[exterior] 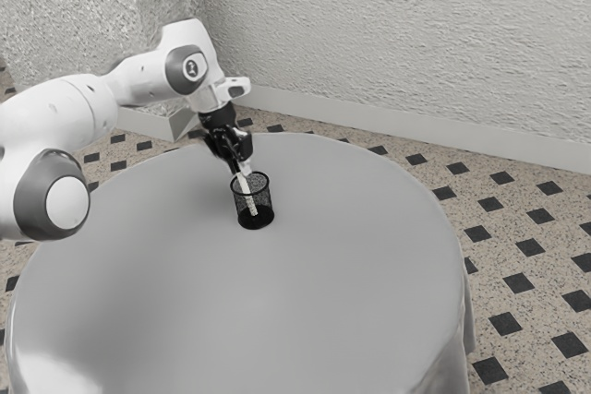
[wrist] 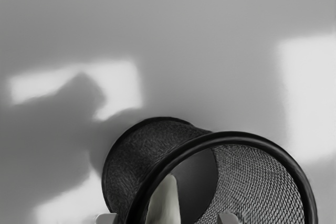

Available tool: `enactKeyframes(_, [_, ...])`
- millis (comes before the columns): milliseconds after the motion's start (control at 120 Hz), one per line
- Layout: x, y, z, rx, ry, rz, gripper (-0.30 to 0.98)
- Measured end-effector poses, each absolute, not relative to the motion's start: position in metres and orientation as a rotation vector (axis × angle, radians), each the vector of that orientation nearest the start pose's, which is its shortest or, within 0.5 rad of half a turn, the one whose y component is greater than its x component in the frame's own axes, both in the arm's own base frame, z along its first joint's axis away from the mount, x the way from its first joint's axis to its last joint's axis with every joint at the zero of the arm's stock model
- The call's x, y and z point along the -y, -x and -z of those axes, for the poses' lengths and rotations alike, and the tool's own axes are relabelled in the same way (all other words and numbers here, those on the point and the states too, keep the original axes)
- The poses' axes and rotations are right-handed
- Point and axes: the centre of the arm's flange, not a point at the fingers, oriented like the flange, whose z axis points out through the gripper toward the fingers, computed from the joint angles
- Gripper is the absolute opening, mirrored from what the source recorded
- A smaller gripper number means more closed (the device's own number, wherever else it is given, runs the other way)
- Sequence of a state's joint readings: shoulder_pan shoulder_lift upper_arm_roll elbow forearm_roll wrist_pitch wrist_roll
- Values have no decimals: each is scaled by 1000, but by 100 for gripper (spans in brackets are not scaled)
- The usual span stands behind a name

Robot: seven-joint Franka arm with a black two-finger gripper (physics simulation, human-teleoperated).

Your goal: Take the marker out of the pen holder and place it to the left of the pen holder.

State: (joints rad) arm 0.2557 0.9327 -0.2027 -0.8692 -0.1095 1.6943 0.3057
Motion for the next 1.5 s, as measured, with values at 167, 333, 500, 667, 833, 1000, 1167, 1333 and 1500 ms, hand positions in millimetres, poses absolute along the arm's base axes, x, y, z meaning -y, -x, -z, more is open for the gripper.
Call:
enactKeyframes(167, [-94, -765, -348, -279, 3400, -62, 0])
enactKeyframes(333, [-97, -759, -392, -301, 3342, -41, -5])
enactKeyframes(500, [-104, -739, -495, -316, 3241, 36, -7])
enactKeyframes(667, [-117, -719, -513, -298, 3137, -114, -8])
enactKeyframes(833, [-141, -715, -461, -281, 3057, -369, -8])
enactKeyframes(1000, [-157, -717, -403, -284, 3035, -538, -8])
enactKeyframes(1167, [-147, -724, -371, -334, 3012, -596, -8])
enactKeyframes(1333, [-134, -727, -361, -378, 2995, -616, 5])
enactKeyframes(1500, [-131, -727, -362, -387, 2996, -620, 38])
